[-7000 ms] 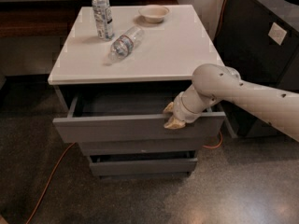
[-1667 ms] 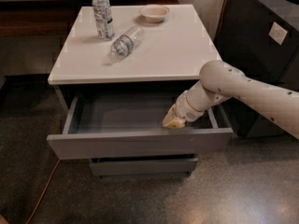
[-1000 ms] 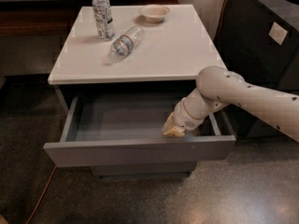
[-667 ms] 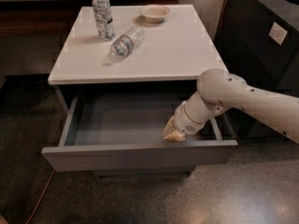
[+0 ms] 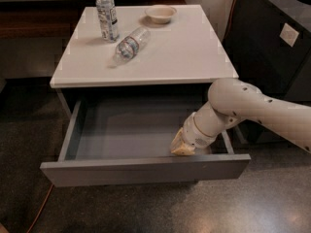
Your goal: Place water bottle into top drawer
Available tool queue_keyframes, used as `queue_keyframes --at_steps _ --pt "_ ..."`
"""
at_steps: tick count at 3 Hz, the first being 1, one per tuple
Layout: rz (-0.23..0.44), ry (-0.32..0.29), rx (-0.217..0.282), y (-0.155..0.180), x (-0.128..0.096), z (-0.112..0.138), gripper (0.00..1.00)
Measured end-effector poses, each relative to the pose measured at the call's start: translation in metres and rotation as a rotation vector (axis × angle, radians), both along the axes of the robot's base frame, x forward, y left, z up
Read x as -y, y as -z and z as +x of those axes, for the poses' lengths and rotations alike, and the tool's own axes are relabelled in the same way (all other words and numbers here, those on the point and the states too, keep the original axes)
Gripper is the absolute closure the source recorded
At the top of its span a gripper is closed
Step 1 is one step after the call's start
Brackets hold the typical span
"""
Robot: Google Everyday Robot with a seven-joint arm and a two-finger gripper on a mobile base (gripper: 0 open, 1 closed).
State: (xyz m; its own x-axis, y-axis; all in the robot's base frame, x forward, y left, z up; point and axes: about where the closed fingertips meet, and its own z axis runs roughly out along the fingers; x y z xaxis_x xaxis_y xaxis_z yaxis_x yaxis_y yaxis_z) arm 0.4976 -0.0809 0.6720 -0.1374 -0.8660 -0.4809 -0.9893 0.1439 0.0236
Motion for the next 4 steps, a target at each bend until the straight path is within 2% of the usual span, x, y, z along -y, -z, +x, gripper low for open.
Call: queue_keyframes --at_steps 2,3,4 --pt "0.011 0.017 -0.002 -0.01 -0.001 -0.012 1.0" --pt "0.002 -0.007 0.037 -0.022 -0.005 0.0 1.0" --pt "-0.035 -0.057 0.096 -0.044 -0.01 0.026 1.0"
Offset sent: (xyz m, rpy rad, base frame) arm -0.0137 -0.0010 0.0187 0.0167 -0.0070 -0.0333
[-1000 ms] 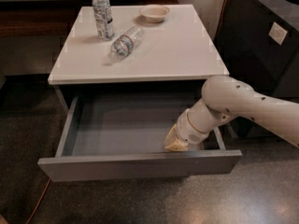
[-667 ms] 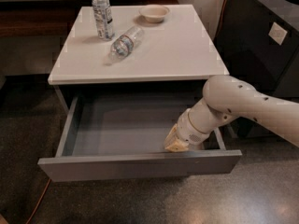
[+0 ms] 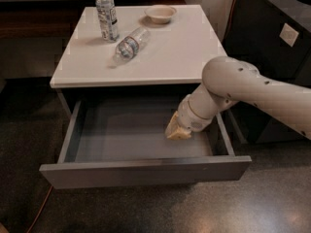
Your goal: Place water bottle into top drawer
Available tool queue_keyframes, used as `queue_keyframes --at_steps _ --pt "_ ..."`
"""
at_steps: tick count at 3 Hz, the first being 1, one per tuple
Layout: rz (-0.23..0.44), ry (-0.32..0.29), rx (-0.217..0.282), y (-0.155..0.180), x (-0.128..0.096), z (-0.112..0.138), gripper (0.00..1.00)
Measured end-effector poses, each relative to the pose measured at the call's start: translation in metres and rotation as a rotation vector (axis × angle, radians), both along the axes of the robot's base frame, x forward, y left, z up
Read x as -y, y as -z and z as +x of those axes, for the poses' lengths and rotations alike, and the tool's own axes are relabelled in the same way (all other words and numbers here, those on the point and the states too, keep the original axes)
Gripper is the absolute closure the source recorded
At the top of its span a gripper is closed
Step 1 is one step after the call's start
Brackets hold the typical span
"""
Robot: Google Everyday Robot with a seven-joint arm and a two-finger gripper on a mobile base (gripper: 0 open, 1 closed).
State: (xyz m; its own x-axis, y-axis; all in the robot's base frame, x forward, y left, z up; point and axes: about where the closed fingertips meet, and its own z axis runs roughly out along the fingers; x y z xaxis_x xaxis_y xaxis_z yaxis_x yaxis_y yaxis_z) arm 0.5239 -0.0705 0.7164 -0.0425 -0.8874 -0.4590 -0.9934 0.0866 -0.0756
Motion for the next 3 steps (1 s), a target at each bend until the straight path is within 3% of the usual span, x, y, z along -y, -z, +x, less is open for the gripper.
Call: queue_keyframes --at_steps 2,3 --pt "-0.105 -0.137 0.148 -0.078 -0.018 0.058 1.0" --pt "-0.142 -0.191 0.194 -0.108 -0.027 0.075 1.0"
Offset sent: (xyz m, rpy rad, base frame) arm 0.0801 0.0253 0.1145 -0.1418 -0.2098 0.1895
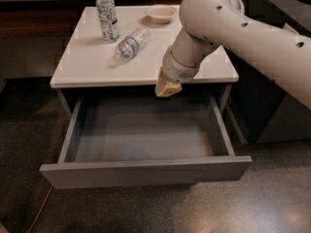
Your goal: Place water bottle into top drawer
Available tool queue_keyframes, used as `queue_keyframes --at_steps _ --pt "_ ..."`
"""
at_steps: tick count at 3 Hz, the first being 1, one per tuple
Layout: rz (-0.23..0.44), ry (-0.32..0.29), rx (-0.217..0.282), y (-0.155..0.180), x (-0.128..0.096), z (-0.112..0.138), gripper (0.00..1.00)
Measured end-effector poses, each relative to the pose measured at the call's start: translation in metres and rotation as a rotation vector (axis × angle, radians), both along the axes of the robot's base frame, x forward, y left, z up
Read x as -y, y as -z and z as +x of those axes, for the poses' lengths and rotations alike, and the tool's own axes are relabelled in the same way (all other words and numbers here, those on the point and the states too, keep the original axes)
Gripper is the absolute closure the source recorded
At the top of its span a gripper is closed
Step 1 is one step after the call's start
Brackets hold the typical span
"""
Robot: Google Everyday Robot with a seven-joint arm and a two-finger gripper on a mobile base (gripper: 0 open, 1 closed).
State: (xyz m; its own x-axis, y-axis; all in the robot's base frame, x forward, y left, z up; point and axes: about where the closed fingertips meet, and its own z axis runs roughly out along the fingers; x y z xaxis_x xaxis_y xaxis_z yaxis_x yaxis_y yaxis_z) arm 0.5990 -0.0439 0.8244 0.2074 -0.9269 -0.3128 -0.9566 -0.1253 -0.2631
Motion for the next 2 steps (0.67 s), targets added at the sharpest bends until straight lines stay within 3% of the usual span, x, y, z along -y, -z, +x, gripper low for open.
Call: queue_keyframes --at_steps 2 --pt "-0.087 -0.117 0.048 -0.054 -0.014 0.064 1.0"
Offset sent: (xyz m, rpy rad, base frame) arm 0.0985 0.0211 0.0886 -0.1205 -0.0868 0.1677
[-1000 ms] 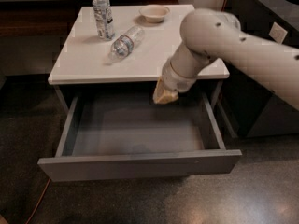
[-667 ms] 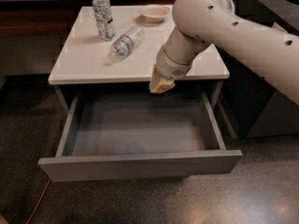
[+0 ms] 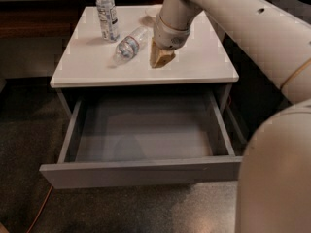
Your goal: Place water bottle into top drawer
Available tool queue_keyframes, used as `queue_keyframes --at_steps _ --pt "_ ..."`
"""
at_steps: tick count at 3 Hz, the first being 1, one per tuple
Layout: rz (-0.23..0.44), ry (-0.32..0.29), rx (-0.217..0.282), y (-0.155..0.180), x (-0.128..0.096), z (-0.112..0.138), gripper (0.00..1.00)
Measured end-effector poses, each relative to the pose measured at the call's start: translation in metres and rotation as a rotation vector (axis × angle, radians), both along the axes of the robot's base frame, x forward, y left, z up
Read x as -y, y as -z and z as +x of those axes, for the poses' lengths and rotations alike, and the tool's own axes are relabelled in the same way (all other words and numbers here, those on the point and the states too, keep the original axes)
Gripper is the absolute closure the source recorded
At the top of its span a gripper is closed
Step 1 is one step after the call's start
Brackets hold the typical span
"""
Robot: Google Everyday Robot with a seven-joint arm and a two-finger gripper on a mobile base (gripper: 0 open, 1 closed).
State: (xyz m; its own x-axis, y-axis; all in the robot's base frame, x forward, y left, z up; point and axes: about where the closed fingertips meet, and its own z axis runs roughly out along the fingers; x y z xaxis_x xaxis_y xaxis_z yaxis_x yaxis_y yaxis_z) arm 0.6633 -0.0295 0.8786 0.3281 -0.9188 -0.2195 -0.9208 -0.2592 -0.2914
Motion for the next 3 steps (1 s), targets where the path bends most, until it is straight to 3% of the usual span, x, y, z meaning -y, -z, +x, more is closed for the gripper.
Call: queue_keyframes --at_steps 1,3 --pt "-0.025 -0.045 0.033 -0.016 -0.012 0.028 0.82" --pt "-0.051 -0.143 0.099 -0.028 -0.046 0.063 0.35"
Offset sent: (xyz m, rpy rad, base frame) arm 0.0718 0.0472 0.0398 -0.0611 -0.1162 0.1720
